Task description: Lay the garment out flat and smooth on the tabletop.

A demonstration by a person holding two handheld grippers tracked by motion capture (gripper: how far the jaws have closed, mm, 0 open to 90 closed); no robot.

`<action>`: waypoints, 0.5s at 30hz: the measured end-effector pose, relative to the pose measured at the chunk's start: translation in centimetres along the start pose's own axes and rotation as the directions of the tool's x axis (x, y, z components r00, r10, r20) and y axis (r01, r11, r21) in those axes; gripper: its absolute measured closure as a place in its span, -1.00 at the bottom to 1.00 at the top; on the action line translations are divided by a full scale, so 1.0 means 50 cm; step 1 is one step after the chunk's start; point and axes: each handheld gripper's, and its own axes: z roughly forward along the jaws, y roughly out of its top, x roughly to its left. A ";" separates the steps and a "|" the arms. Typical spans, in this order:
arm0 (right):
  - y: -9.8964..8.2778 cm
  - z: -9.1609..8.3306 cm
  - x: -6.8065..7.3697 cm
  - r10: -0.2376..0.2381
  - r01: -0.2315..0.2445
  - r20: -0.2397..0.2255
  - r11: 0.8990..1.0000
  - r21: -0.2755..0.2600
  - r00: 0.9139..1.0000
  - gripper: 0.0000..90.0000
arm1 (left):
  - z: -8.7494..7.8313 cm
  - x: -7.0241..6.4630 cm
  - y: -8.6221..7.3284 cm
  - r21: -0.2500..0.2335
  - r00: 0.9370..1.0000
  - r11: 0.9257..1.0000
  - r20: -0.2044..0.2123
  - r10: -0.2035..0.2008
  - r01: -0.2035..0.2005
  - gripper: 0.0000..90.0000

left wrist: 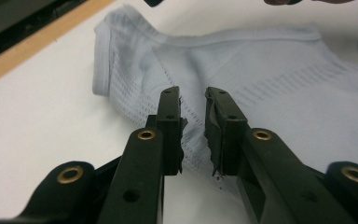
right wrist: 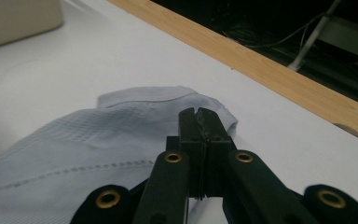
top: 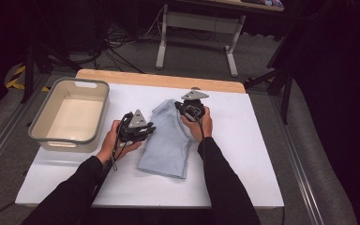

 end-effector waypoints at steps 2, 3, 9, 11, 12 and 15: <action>0.000 -0.017 0.007 -0.001 0.001 0.001 1.000 -0.008 1.000 1.00 | -0.009 -0.006 0.003 -0.016 1.000 1.000 0.006 0.016 -0.016 0.68; -0.002 -0.035 0.016 -0.011 0.010 -0.011 1.000 -0.023 1.000 1.00 | -0.014 -0.011 0.004 -0.025 1.000 0.999 0.009 0.022 -0.022 0.68; -0.009 -0.078 0.052 -0.044 0.043 -0.037 0.998 -0.035 0.998 1.00 | -0.031 -0.034 -0.007 -0.017 0.997 0.998 0.053 0.058 -0.057 0.75; -0.015 -0.094 0.068 -0.066 0.064 -0.054 0.997 -0.040 0.996 1.00 | -0.035 -0.042 -0.018 -0.014 0.996 0.999 0.071 0.052 -0.051 0.78; -0.022 -0.105 0.082 -0.079 0.077 -0.067 0.996 -0.038 0.995 1.00 | -0.037 -0.047 -0.027 -0.008 0.995 0.999 0.088 0.049 -0.049 0.78; -0.032 -0.116 0.096 -0.090 0.087 -0.085 0.996 -0.035 0.992 1.00 | -0.040 -0.054 -0.035 0.004 0.993 0.998 0.103 0.058 -0.059 0.78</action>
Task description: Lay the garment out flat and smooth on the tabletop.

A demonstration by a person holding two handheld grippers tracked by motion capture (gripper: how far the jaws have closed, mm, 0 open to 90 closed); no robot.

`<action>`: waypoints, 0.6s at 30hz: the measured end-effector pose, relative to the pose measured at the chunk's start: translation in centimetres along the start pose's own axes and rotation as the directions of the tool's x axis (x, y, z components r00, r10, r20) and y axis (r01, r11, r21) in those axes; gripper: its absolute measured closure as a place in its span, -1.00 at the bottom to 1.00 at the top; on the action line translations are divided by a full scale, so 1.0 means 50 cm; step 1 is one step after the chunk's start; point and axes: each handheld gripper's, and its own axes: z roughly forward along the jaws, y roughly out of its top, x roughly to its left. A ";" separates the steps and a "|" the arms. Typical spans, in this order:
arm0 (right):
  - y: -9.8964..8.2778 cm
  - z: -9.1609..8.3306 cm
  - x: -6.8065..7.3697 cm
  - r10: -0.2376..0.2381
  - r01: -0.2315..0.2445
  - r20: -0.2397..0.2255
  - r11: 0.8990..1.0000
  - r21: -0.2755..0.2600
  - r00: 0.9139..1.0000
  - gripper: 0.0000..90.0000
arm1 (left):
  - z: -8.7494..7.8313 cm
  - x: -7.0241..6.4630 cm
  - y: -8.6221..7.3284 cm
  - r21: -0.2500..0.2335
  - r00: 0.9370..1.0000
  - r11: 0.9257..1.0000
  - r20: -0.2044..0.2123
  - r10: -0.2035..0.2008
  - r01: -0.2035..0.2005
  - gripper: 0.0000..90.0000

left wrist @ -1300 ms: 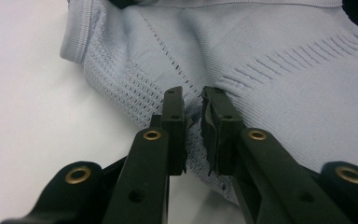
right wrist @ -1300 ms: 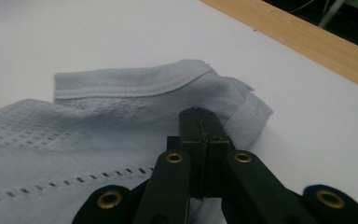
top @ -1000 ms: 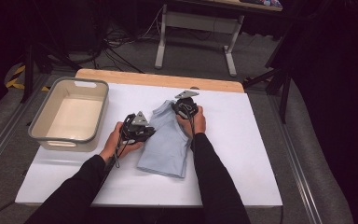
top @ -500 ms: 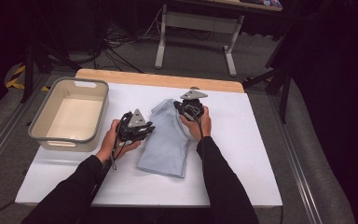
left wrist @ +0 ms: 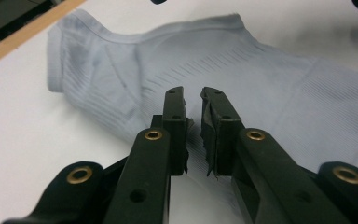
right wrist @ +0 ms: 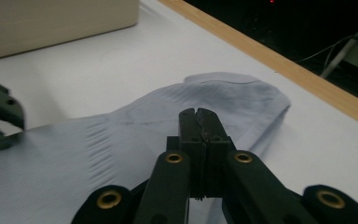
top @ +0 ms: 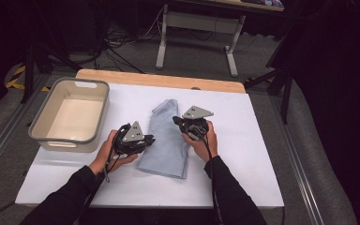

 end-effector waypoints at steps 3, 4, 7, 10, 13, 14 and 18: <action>-0.014 -0.008 0.020 -0.015 0.015 -0.014 1.000 0.018 1.000 0.99 | -0.001 -0.011 -0.006 0.008 1.000 1.000 0.013 0.008 -0.008 0.77; -0.021 -0.010 0.026 -0.014 0.014 -0.022 1.000 0.021 1.000 0.99 | 0.000 -0.014 -0.007 0.011 1.000 1.000 0.016 0.011 -0.011 0.76; -0.039 -0.009 0.034 -0.017 0.018 -0.025 0.999 0.043 1.000 0.99 | 0.006 -0.017 -0.014 0.028 0.999 1.000 0.034 0.000 -0.001 0.77; -0.055 -0.006 0.039 -0.014 0.016 -0.031 0.998 0.060 0.999 0.99 | 0.017 -0.018 -0.025 0.047 0.998 0.999 0.051 -0.026 0.024 0.79; -0.069 -0.003 0.043 -0.020 0.022 -0.031 0.997 0.079 0.999 0.98 | 0.024 -0.021 -0.033 0.041 0.996 0.998 0.078 -0.053 0.049 0.80; -0.076 -0.002 0.046 -0.031 0.033 -0.026 0.995 0.092 0.999 0.98 | 0.026 -0.022 -0.033 0.044 0.996 0.998 0.076 -0.050 0.047 0.81; -0.087 -0.002 0.051 -0.042 0.044 -0.022 0.993 0.113 0.999 0.98 | 0.041 -0.033 -0.040 0.053 0.995 0.998 0.092 -0.049 0.044 0.82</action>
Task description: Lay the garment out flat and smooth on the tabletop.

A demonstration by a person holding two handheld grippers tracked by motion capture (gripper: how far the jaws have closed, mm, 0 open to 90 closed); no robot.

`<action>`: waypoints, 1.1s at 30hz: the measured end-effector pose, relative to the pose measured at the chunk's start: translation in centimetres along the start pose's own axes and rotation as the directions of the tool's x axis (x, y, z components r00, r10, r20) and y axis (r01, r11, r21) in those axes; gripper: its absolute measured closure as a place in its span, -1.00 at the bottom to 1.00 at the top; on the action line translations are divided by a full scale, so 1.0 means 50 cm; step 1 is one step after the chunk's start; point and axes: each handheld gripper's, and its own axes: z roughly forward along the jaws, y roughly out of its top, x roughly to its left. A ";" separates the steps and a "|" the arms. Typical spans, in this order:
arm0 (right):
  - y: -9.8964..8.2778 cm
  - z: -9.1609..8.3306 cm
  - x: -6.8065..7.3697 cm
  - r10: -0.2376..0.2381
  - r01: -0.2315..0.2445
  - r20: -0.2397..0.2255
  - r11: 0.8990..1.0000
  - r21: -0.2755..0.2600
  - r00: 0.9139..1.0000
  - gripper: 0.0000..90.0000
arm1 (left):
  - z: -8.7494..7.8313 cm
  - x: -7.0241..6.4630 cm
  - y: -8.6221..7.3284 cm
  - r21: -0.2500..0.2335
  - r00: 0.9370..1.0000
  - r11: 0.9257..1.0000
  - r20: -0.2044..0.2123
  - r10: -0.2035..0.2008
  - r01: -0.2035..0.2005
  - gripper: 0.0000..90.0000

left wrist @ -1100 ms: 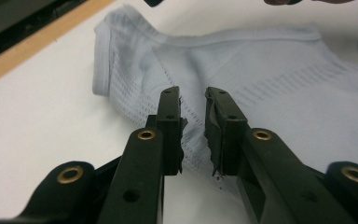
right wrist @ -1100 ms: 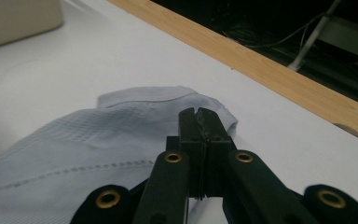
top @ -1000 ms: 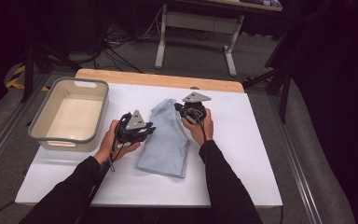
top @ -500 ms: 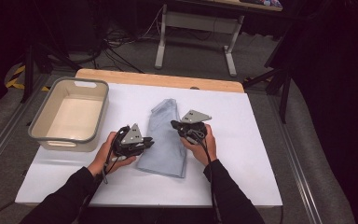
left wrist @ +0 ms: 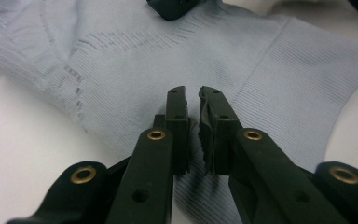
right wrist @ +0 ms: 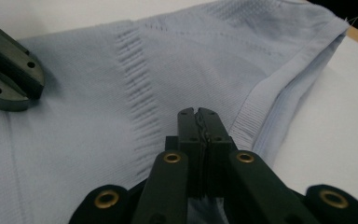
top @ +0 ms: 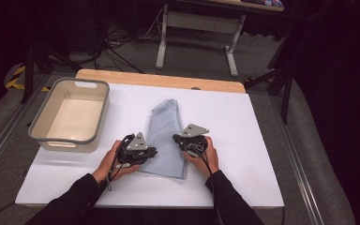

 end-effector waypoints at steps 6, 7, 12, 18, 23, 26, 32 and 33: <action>-0.022 -0.014 0.001 0.010 -0.010 0.003 1.000 0.018 1.000 0.97 | 0.001 -0.003 -0.002 -0.006 1.000 1.000 -0.008 -0.004 0.004 0.82; -0.026 -0.018 0.000 0.013 -0.013 0.005 1.000 0.018 1.000 0.95 | 0.000 -0.006 -0.002 -0.010 1.000 1.000 -0.013 -0.001 0.001 0.81; -0.035 -0.037 -0.002 0.027 -0.027 0.017 1.000 0.013 1.000 0.87 | -0.017 -0.019 0.008 -0.031 0.999 0.999 -0.035 0.036 -0.037 0.69; -0.043 -0.060 -0.009 0.048 -0.048 0.069 0.999 -0.003 0.996 0.56 | -0.072 -0.013 0.015 -0.081 0.995 0.996 -0.092 0.026 -0.033 0.31; -0.053 -0.063 -0.020 0.093 -0.094 0.079 0.996 0.005 0.993 0.30 | -0.082 -0.004 -0.006 -0.037 0.996 0.999 -0.083 -0.019 0.016 0.05; -0.059 -0.060 -0.027 0.133 -0.133 0.047 0.991 0.005 0.990 0.43 | -0.073 -0.006 -0.018 -0.004 0.999 1.000 -0.048 -0.027 0.027 0.20; -0.059 -0.060 -0.026 0.123 -0.123 0.058 0.992 0.011 0.991 0.66 | -0.048 -0.011 -0.028 0.056 0.999 0.997 0.002 -0.043 0.043 0.59; -0.060 -0.060 -0.027 0.122 -0.123 0.058 0.992 0.010 0.991 0.67 | -0.047 -0.009 -0.029 0.054 0.998 0.997 0.013 -0.057 0.056 0.59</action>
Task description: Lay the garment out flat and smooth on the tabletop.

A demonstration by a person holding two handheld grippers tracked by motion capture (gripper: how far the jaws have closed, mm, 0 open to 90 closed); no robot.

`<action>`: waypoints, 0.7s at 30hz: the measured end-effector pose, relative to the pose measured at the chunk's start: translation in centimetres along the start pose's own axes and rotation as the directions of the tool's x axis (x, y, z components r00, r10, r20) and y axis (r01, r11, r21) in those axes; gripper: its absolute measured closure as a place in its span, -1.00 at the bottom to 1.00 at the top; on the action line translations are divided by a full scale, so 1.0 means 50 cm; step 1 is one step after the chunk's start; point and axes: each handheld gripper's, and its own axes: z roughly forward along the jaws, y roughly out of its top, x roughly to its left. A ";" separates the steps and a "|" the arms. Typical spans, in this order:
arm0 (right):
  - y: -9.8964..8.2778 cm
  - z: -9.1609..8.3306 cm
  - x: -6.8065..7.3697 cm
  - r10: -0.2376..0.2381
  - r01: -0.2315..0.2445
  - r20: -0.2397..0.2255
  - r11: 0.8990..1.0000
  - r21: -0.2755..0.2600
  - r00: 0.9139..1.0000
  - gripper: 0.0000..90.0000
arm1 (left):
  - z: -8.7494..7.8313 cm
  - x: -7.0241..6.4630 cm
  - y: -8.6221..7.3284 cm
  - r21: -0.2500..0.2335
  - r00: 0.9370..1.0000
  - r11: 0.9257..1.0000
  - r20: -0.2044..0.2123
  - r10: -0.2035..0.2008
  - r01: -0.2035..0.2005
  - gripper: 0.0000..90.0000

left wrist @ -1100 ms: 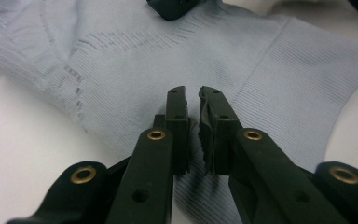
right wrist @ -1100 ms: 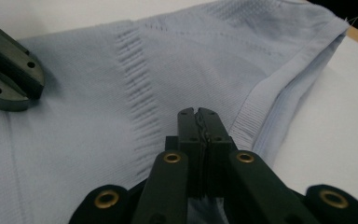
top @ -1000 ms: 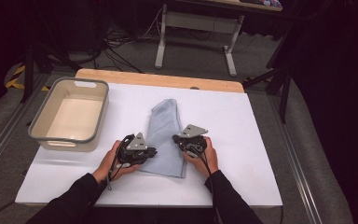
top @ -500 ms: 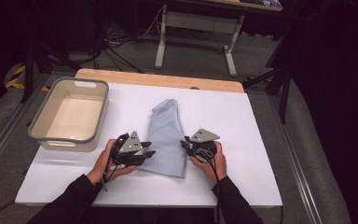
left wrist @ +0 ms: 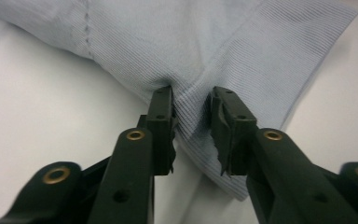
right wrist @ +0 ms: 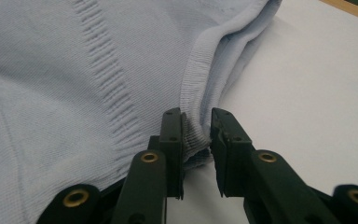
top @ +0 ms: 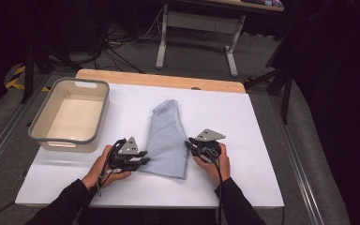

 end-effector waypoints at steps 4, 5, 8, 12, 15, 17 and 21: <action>-0.002 0.000 0.000 -0.007 0.007 0.020 1.000 -0.013 1.000 0.75 | 0.001 -0.004 -0.001 -0.007 1.000 1.000 0.007 -0.008 0.008 0.60; -0.001 -0.001 0.000 -0.009 0.009 0.027 1.000 -0.017 1.000 0.77 | 0.003 -0.009 0.000 -0.007 1.000 1.000 0.006 -0.004 0.004 0.60; 0.002 -0.006 0.001 -0.028 0.030 0.061 0.999 -0.029 0.998 0.78 | 0.006 -0.023 0.004 -0.004 1.000 1.000 -0.008 0.026 -0.026 0.60; 0.002 -0.010 -0.002 -0.031 0.033 0.074 0.999 -0.029 0.997 0.76 | 0.010 -0.038 0.008 0.009 0.998 0.998 -0.033 0.056 -0.056 0.60; -0.004 -0.003 -0.002 -0.017 0.017 0.063 1.000 -0.003 0.998 0.71 | 0.007 -0.036 0.007 0.006 0.998 0.999 -0.028 0.051 -0.051 0.59; -0.006 -0.001 -0.001 -0.016 0.016 0.065 1.000 0.007 0.998 0.67 | 0.004 -0.035 0.006 0.001 0.998 0.999 -0.033 0.052 -0.052 0.54; -0.008 -0.006 -0.005 0.011 -0.011 0.082 1.000 0.005 0.997 0.39 | -0.005 -0.034 0.006 -0.025 0.996 0.999 -0.081 0.033 -0.035 0.19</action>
